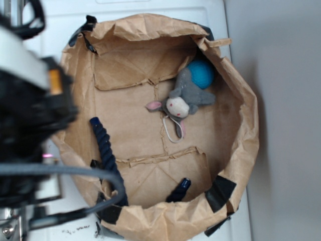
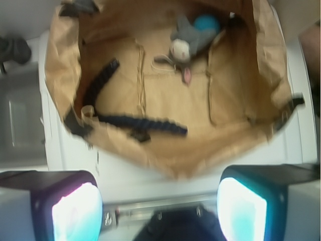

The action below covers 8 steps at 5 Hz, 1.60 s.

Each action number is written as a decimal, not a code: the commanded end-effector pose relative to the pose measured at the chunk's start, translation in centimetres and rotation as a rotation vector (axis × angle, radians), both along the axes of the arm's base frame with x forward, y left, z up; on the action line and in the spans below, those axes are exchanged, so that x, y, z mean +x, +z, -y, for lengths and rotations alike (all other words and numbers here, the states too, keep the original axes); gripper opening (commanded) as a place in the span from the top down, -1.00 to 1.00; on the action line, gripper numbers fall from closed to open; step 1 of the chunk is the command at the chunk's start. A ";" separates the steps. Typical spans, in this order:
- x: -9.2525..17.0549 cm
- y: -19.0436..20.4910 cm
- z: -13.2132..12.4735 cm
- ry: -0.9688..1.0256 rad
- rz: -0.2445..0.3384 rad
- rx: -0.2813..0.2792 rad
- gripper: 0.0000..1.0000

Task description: Grab the gray animal.

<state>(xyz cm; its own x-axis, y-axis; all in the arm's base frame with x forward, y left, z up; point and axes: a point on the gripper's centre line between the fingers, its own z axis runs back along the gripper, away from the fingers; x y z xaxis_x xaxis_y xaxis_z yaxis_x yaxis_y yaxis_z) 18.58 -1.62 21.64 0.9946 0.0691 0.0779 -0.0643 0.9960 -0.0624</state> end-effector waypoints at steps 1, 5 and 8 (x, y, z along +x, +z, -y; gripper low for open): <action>5.1 -2.2 -3.3 -0.007 0.070 -0.009 -1.00; 6.5 -3.8 -3.5 -0.019 0.042 0.010 -1.00; 8.7 -12.1 -2.3 0.091 0.122 0.082 -1.00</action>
